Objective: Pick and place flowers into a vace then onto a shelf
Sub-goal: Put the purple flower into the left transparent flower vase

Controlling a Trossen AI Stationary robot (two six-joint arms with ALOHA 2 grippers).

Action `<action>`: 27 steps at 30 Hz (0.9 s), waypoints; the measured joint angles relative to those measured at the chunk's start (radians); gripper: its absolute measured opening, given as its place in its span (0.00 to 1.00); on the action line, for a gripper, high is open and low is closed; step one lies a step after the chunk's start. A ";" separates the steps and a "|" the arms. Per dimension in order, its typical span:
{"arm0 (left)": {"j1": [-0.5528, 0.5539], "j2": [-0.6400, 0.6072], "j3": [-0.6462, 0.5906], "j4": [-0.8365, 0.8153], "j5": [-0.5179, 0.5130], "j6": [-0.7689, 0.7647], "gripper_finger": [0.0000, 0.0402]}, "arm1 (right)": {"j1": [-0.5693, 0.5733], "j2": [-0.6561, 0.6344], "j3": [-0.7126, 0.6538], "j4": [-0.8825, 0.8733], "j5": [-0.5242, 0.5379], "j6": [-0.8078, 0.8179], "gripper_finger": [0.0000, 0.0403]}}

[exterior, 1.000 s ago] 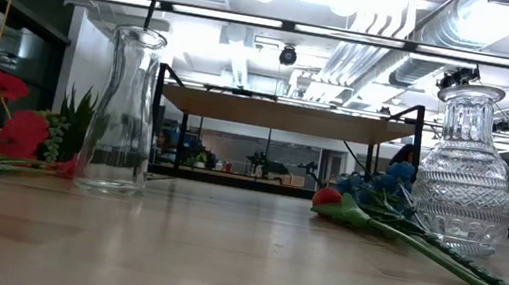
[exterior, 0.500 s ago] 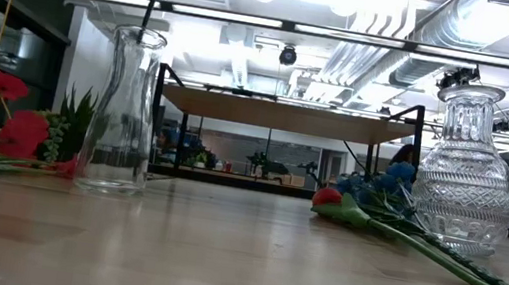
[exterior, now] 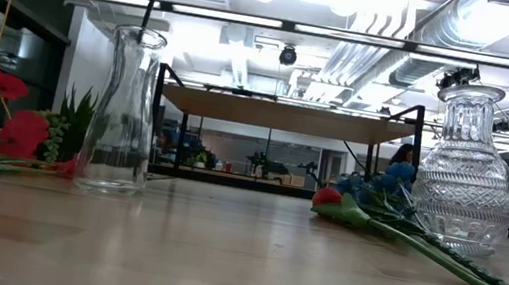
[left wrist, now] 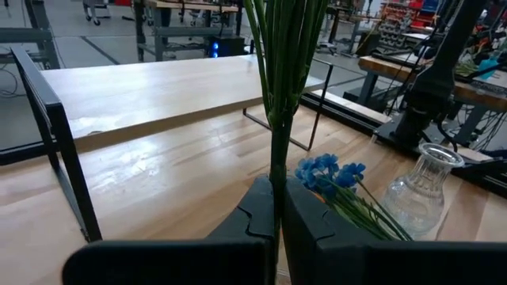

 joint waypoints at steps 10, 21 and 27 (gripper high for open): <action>0.000 0.071 0.000 0.014 -0.022 -0.081 0.10 | 0.000 0.000 0.000 0.000 -0.004 0.000 0.26; 0.000 0.072 0.000 0.019 -0.022 -0.091 0.10 | 0.000 0.000 0.000 0.000 -0.004 0.000 0.26; 0.000 0.072 0.000 0.023 -0.013 -0.094 0.10 | 0.000 0.000 0.000 0.000 -0.008 0.000 0.26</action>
